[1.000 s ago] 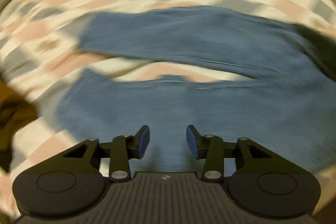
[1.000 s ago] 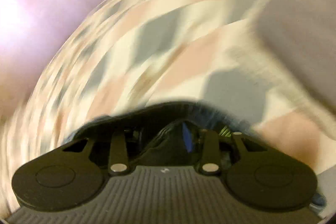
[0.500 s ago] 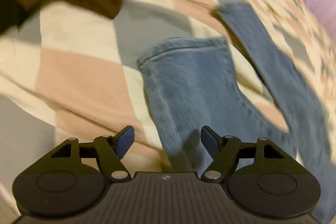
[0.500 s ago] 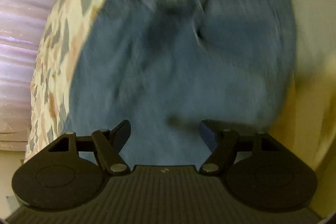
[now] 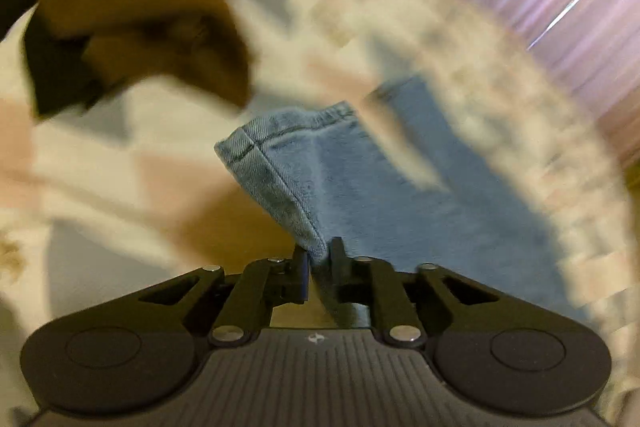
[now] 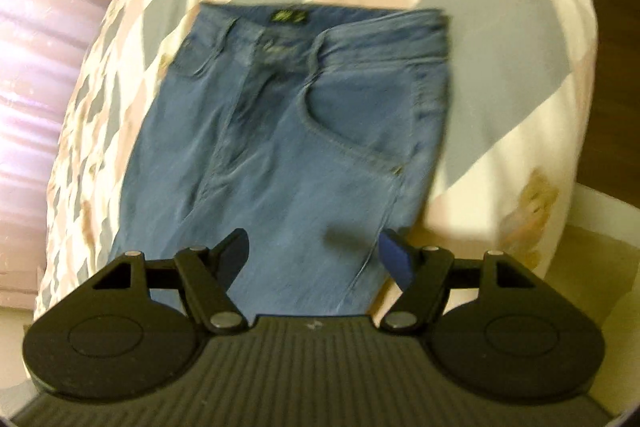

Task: Fold clothes

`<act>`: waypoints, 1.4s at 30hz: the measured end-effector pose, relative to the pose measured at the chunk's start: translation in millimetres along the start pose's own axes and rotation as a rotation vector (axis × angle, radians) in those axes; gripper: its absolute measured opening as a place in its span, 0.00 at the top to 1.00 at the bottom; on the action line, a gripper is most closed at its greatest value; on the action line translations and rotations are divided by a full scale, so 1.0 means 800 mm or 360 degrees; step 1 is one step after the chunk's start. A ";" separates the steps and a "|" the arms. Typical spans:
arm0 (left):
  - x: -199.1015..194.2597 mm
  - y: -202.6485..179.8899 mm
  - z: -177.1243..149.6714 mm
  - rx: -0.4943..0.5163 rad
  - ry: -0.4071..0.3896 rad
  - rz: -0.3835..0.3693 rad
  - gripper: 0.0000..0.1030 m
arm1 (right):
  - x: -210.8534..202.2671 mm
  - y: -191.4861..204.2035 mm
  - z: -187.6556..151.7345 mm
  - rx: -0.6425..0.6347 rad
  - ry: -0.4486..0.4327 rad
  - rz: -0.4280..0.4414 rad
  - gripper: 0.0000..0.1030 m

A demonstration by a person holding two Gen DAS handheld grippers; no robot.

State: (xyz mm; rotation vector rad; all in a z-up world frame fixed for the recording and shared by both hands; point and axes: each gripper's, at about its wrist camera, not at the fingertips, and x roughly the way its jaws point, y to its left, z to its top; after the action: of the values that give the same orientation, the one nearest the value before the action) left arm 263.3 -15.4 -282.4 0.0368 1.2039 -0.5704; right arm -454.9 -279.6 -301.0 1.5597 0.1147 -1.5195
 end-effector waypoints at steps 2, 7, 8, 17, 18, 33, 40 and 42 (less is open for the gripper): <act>0.045 0.012 -0.023 -0.0124 0.0077 0.0042 0.62 | 0.000 -0.020 0.008 0.0042 -0.0030 -0.0036 0.33; 0.100 0.010 -0.059 -0.0235 0.0079 0.0089 0.35 | -0.008 -0.075 0.035 0.0163 -0.0110 -0.0017 0.32; 0.100 0.007 -0.060 -0.0229 0.0065 0.0086 0.37 | -0.007 -0.084 0.042 0.0193 -0.0133 0.0016 0.30; 0.069 -0.037 -0.047 0.0091 -0.0016 0.0208 0.94 | 0.051 -0.118 0.086 0.0279 -0.0151 0.0156 0.42; 0.060 -0.042 -0.040 0.0131 -0.0041 0.0229 0.94 | 0.046 -0.114 0.089 0.0227 -0.0154 0.0149 0.56; 0.045 -0.037 -0.064 0.0127 -0.0071 0.0290 0.90 | -0.012 -0.126 0.105 0.0077 -0.0227 0.0209 0.73; 0.077 -0.015 -0.078 -0.0024 -0.0079 0.0261 0.65 | 0.029 -0.120 0.109 0.0062 -0.0172 0.0317 0.53; 0.082 -0.012 -0.074 -0.0063 -0.0068 0.0240 0.65 | 0.034 -0.113 0.106 -0.0005 -0.0159 0.0265 0.67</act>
State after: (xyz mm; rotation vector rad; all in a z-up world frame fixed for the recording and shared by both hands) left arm 222.9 -30.8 -360.7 0.0806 1.1594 -0.4134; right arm -568.6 -297.2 -355.0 1.4505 -0.0680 -1.4612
